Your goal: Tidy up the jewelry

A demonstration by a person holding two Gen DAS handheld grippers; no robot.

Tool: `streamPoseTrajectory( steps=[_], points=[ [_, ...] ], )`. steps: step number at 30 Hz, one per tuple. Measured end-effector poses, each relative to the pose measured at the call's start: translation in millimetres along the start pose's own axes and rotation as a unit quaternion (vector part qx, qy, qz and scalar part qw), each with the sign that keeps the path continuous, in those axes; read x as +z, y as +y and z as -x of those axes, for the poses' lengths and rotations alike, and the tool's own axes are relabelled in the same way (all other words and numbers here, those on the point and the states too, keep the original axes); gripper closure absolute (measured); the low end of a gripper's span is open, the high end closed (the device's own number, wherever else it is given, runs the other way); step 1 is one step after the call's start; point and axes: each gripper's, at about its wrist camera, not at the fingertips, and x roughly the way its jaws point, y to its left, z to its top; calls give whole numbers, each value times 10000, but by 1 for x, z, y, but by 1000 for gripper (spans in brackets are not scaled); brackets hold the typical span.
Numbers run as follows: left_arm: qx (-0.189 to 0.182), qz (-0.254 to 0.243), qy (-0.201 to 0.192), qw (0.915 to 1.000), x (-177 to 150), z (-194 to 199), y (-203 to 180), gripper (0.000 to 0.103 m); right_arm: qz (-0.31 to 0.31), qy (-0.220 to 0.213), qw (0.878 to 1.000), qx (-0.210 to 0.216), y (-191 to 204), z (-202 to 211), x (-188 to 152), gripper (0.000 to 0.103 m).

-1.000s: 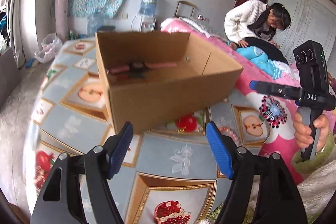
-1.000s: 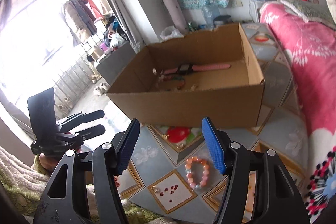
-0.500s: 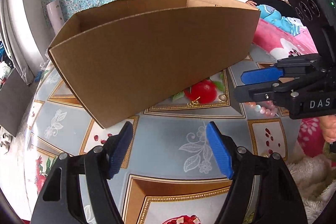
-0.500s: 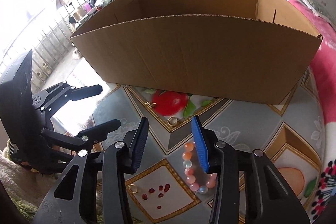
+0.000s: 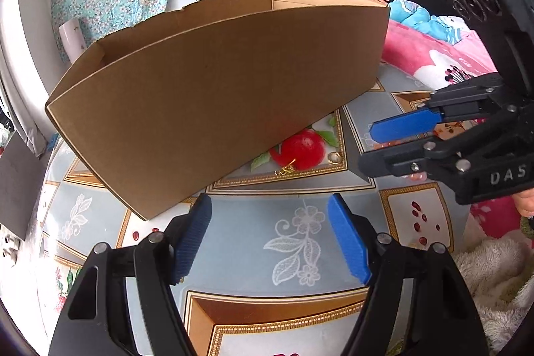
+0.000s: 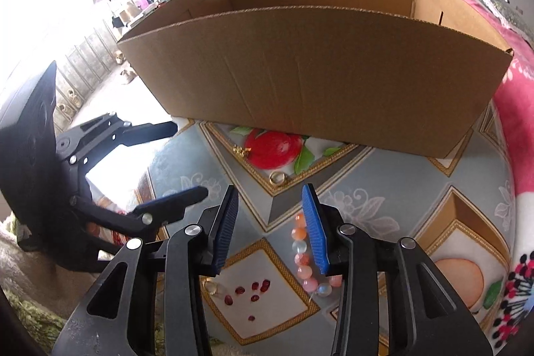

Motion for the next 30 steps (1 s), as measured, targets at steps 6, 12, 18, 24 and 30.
streamPoseTrajectory(
  steps=[6, 12, 18, 24, 30],
  points=[
    [10, -10, 28, 10000, -1, -1, -2, 33, 373, 20, 9983, -452, 10, 11, -17, 70],
    [7, -10, 65, 10000, -2, -3, -4, 33, 616, 164, 9951, -758, 15, 10, -31, 82],
    [21, -42, 63, 10000, 0, -3, -8, 33, 689, 211, 9922, -1013, 10, 7, -37, 95],
    [13, -26, 110, 9999, 0, -5, -8, 33, 125, 10, 9915, -1292, -20, 15, -33, 96],
    [22, -32, 139, 9999, 1, -8, -10, 33, -429, -147, 9901, -1327, -46, 24, -29, 90]
  ],
)
